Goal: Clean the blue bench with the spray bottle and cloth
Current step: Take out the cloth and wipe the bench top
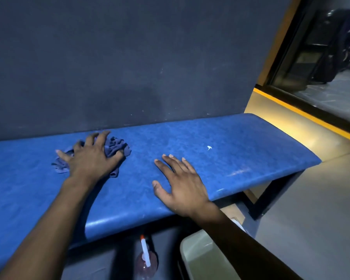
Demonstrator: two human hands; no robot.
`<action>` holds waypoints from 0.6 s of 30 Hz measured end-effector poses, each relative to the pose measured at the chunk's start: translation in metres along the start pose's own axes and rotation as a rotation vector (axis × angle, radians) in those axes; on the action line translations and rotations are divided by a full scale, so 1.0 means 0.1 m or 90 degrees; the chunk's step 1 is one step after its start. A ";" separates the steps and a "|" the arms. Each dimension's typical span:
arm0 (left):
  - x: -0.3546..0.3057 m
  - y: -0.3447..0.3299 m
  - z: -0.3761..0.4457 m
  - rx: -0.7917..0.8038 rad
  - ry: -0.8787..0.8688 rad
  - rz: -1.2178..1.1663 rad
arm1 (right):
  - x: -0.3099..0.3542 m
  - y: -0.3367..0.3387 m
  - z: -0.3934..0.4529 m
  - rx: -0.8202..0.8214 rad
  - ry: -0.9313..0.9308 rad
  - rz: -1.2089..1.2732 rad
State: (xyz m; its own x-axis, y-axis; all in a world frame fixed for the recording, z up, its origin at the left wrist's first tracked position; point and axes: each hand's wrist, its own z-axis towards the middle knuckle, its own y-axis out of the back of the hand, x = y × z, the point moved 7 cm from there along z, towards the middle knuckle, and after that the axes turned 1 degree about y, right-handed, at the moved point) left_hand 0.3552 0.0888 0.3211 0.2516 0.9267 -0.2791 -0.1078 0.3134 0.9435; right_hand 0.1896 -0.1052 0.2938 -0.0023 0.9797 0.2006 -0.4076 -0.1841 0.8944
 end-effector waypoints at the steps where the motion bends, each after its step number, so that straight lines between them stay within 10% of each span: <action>1: 0.00 -0.01 -0.04 0.010 0.017 -0.016 | 0.00 0.00 0.00 0.010 0.002 0.001; 9: -0.50 0.29 -0.44 -0.073 -0.070 -0.246 | -0.10 0.21 -0.04 0.062 0.004 0.038; 18: -2.17 0.13 -0.45 -0.008 -0.305 -0.471 | -2.04 0.84 -0.41 0.069 -0.209 -0.108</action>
State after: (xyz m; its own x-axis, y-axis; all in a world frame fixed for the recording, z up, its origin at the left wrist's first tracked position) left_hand 0.2562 -0.0992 0.3863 0.6367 0.2991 -0.7107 0.2331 0.8039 0.5471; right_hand 0.1178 -0.3169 0.3118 0.3561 0.9227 0.1480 -0.2789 -0.0463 0.9592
